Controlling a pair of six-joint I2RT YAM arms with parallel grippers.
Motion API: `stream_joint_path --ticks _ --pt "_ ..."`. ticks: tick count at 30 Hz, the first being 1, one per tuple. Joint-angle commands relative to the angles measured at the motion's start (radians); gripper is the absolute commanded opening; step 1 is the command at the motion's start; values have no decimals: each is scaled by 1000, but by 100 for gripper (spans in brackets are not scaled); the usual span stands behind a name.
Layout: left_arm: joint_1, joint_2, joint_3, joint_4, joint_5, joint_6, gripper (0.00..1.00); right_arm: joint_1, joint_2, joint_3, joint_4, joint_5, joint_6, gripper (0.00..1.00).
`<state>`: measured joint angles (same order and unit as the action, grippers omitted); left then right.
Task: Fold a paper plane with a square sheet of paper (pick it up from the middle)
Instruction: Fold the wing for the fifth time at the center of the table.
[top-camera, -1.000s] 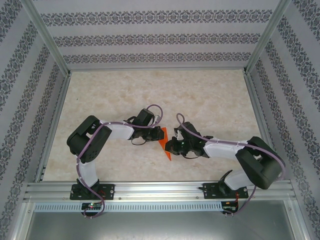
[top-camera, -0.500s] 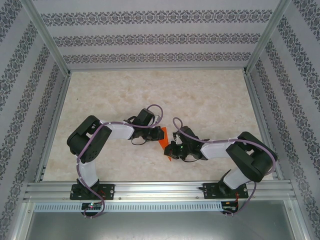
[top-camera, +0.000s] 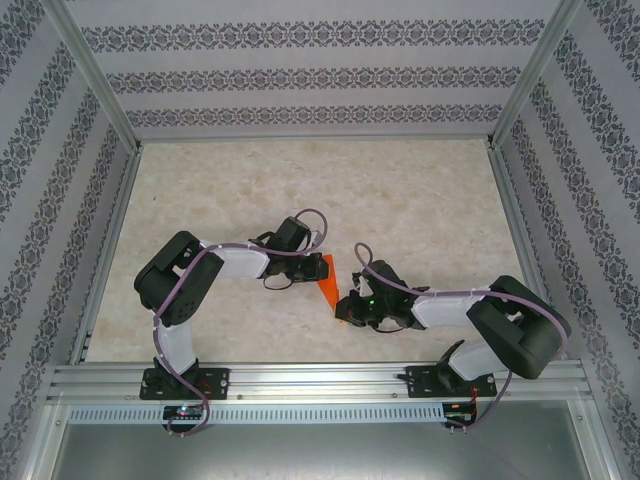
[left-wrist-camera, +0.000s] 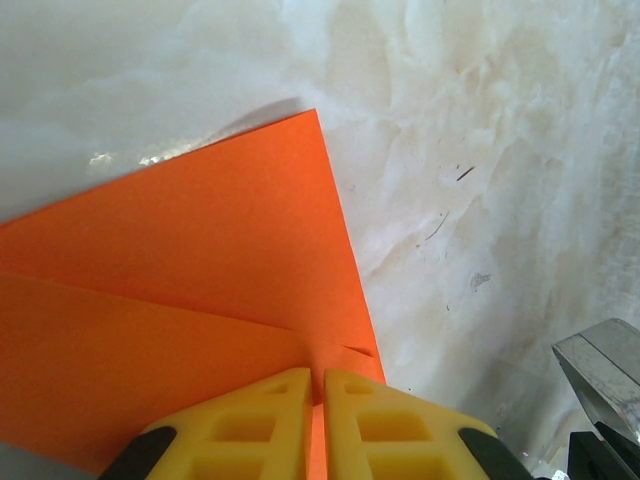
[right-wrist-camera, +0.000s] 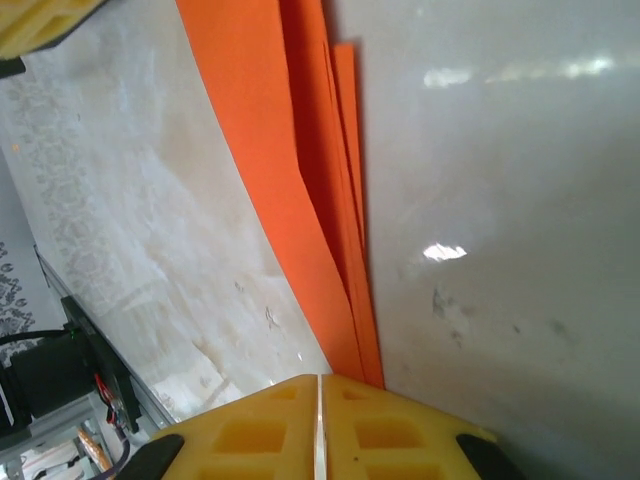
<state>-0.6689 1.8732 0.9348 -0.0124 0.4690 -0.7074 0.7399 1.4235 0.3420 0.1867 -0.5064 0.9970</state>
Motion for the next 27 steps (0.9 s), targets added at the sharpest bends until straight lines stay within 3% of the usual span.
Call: stream_joint_path --ticks 1,5,14,27 --pt "-1 50 -11 -90 -97 33 15 20 9 -73 -132 -24 -9 11" --pt "-1 47 -12 -85 -80 34 16 17 -9 -68 -134 -20 -5 11" --pt "-1 43 -6 -95 -68 45 16 12 -111 126 -196 46 -27 13" --pt "-1 38 3 -93 -57 37 16 -14 102 269 -119 45 -32 15"
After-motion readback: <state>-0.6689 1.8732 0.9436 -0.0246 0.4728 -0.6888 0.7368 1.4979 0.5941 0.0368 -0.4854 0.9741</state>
